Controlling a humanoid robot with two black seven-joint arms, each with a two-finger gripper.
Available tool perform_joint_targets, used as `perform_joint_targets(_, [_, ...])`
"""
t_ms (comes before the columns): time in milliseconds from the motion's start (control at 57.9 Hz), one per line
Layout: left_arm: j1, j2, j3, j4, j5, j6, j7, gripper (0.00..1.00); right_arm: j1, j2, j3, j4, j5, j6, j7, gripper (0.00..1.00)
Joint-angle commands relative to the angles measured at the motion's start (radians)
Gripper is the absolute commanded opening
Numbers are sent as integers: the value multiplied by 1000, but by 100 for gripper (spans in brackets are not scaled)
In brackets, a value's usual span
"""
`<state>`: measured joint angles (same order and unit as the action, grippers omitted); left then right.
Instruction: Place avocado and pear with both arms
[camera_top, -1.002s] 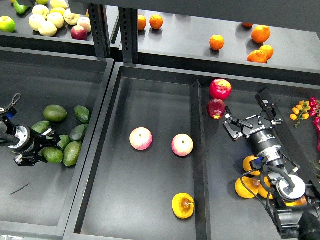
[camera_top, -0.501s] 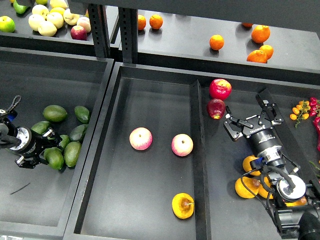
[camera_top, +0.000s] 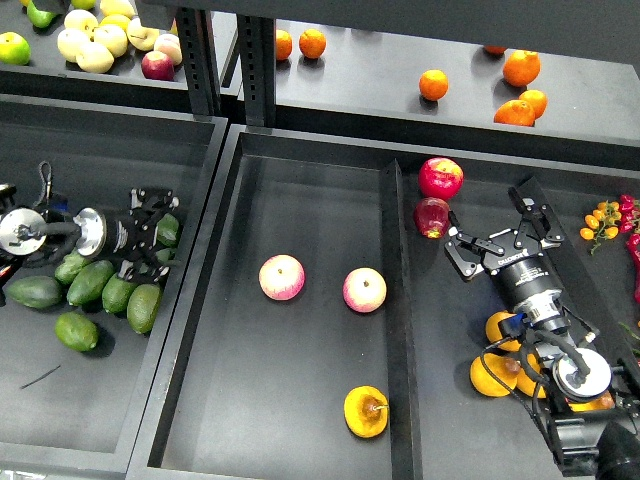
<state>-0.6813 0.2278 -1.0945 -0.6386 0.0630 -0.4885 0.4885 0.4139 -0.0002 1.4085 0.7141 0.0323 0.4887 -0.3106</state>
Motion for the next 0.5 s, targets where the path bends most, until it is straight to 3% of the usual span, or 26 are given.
perform_joint_targets(0, [97, -120, -126, -79, -2, 0, -7, 100, 28, 0, -29, 4, -6, 0, -42, 99])
perform_joint_targets(121, [173, -225, -232, -151, 0, 0, -50, 100, 39, 0, -75, 4, -8, 0, -47, 99])
perform_joint_targets(276, [258, -228, -332, -246, -2, 0, -64, 100, 72, -96, -197, 5, -28, 0, -58, 99])
perform_joint_targets(484, [393, -228, -341, -415, -15, 0, -96, 100, 204, -302, -476, 7, -26, 0, -146, 99])
